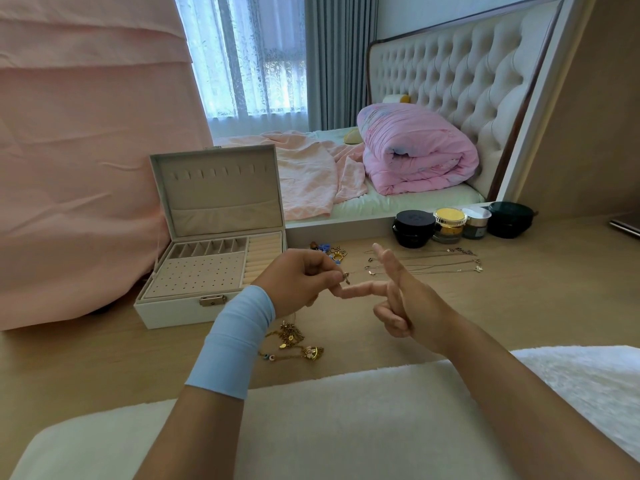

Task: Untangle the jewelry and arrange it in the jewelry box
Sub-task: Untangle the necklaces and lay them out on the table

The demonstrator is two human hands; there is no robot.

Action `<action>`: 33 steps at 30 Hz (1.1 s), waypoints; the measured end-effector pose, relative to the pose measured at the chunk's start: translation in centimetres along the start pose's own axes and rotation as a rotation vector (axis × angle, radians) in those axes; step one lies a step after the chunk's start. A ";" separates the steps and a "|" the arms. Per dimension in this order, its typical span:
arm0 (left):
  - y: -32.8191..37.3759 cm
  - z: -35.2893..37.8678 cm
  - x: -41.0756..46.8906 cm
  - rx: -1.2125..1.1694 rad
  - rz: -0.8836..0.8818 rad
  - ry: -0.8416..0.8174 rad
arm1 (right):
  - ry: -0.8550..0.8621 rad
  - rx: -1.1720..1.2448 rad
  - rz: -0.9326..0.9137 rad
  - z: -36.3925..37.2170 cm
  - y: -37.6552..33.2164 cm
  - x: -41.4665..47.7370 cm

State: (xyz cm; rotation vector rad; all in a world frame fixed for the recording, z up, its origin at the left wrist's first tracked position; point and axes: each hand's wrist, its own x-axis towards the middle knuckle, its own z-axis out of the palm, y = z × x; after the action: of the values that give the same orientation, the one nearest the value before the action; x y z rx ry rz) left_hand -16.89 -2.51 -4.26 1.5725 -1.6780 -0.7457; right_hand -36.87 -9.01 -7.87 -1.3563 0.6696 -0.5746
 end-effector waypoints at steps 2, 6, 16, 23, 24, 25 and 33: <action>0.1 0.1 0.0 -0.028 -0.003 -0.003 | -0.010 -0.053 0.023 -0.1 0.3 0.0; -0.3 0.0 0.1 0.009 -0.014 0.006 | 0.037 -0.128 0.035 -0.3 0.4 0.1; -0.1 0.3 0.0 0.031 -0.081 -0.095 | 0.484 -0.650 -0.086 -1.2 -0.1 -0.5; -0.2 0.8 0.1 0.027 -0.064 -0.102 | 0.252 -0.551 -0.374 1.5 0.2 -0.6; -0.2 0.9 0.1 0.025 -0.068 -0.105 | 0.255 -0.523 -0.373 1.5 0.4 -0.5; -0.3 0.9 0.1 0.024 -0.074 -0.110 | 0.263 -0.499 -0.371 1.5 0.5 -0.4; -0.3 1.1 0.3 0.020 -0.092 -0.097 | 0.262 -0.437 -0.301 1.0 1.0 0.1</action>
State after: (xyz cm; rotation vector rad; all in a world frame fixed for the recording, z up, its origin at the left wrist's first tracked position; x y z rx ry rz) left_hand -17.61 -2.86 -5.12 1.6597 -1.6962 -0.8677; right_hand -36.10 -8.23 -8.76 -1.8269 0.8419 -0.8935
